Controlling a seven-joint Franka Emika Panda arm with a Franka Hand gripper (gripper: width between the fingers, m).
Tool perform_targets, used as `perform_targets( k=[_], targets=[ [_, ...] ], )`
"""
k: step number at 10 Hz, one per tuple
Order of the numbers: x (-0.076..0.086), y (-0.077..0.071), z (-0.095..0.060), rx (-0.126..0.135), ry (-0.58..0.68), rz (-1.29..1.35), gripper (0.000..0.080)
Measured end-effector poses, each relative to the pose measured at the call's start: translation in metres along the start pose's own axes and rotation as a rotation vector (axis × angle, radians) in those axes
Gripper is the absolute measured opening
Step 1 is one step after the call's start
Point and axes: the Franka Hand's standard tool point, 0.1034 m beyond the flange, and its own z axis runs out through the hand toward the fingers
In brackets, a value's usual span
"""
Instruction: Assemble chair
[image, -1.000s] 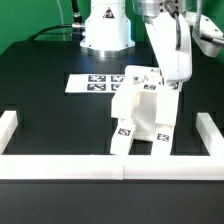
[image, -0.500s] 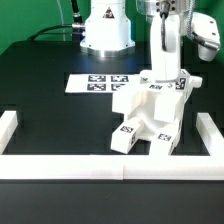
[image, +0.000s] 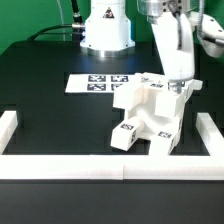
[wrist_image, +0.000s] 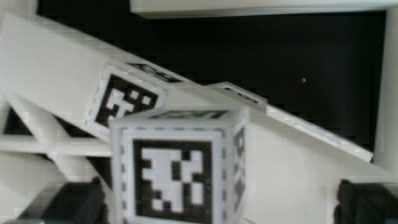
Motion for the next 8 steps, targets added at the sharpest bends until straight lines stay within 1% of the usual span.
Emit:
perform_targets(
  k=[3,4,6,8],
  targets=[
    [0.001,0.001,0.001,-0.002,0.000,-0.209,0.0649],
    [0.004,0.000,0.000,-0.001,0.000,-0.293,0.0649],
    [0.015,0.001,0.002,-0.003,0.001,-0.408,0.0649],
    [0.027,-0.001,0.003,0.005,0.009,-0.418,0.0649]
  ],
)
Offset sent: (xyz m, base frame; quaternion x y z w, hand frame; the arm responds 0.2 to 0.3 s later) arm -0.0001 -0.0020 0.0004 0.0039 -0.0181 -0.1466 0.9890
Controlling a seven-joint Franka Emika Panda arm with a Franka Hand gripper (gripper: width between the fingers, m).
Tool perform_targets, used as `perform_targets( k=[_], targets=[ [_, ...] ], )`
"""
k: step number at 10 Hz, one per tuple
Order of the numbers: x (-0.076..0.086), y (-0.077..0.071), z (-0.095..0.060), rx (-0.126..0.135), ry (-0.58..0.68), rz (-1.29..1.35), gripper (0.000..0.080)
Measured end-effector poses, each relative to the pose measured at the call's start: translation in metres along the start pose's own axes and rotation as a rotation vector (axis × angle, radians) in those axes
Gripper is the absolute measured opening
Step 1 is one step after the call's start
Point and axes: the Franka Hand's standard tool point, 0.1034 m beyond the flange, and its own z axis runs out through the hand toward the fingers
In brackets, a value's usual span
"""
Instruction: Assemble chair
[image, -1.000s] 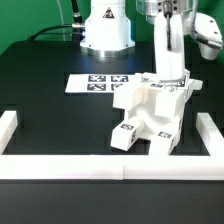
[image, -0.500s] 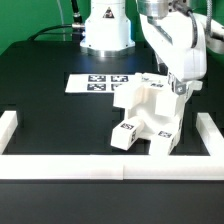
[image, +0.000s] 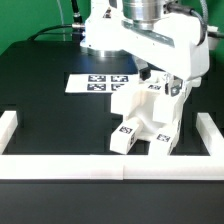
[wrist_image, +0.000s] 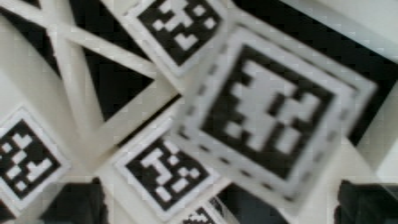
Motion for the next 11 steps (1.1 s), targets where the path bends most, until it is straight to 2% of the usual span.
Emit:
perform_targets(
  k=[2,4,8,11],
  targets=[
    [0.006,0.002,0.004,0.001,0.007,-0.010,0.0649],
    [0.012,0.000,0.004,0.015,0.024,-0.026,0.0649],
    [0.004,-0.011,-0.014,0.030,0.013,-0.034,0.0649],
    [0.002,-0.013,-0.019,0.037,0.008,-0.014,0.0649]
  ],
)
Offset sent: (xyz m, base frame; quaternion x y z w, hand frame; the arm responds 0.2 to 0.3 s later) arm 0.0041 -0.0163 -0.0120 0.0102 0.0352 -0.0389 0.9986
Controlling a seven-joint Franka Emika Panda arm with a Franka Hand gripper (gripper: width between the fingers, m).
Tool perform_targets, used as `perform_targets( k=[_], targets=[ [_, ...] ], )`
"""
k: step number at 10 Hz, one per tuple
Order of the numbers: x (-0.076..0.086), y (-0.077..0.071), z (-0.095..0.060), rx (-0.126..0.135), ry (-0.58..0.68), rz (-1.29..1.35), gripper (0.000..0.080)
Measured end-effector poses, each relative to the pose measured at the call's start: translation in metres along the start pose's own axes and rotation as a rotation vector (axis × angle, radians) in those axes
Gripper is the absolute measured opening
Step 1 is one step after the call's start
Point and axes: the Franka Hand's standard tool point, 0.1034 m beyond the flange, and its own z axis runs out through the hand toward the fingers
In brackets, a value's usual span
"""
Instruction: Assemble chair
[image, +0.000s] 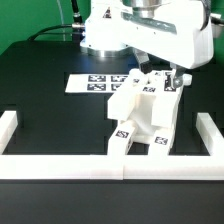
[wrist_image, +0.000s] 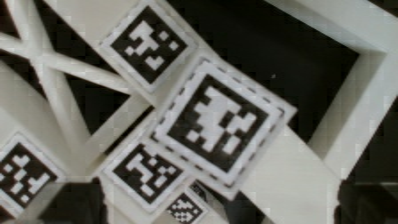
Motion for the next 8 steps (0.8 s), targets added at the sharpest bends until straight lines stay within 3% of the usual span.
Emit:
perform_targets(
  k=[2,6,8],
  targets=[
    [0.000,0.000,0.001,-0.005,0.003,-0.037,0.0649],
    [-0.011,-0.002,0.005,-0.054,0.032,-0.435,0.0649],
    [-0.013,-0.002,0.006,-0.057,0.031,-0.553,0.0649]
  ],
)
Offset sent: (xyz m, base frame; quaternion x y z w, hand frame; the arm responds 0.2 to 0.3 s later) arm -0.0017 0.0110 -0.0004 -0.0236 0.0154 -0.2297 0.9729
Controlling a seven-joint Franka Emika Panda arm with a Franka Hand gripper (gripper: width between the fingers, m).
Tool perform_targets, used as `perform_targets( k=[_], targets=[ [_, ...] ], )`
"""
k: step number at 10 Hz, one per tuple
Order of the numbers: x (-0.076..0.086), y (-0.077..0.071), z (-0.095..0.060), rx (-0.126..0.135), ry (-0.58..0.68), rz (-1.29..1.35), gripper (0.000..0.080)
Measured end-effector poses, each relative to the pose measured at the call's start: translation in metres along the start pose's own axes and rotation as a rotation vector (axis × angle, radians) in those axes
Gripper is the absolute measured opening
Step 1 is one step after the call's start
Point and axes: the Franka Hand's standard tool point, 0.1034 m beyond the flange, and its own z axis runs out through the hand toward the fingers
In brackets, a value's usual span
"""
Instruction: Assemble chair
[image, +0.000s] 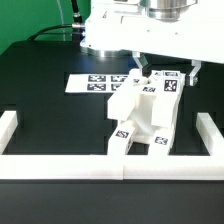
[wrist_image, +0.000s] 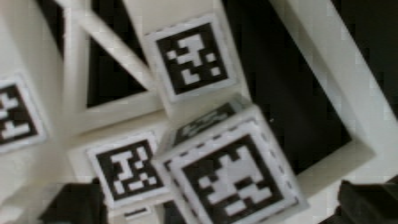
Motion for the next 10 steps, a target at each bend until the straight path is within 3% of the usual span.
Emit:
perform_targets(
  k=[4,9,10],
  targets=[
    [0.0003,0.0020,0.0003,-0.018,0.002,-0.312,0.0649],
    [-0.0043,-0.0008,0.0041,-0.028,-0.002,-0.328,0.0649],
    [-0.0048,-0.0015,0.0043,-0.028,-0.002,-0.326,0.0527]
  ],
)
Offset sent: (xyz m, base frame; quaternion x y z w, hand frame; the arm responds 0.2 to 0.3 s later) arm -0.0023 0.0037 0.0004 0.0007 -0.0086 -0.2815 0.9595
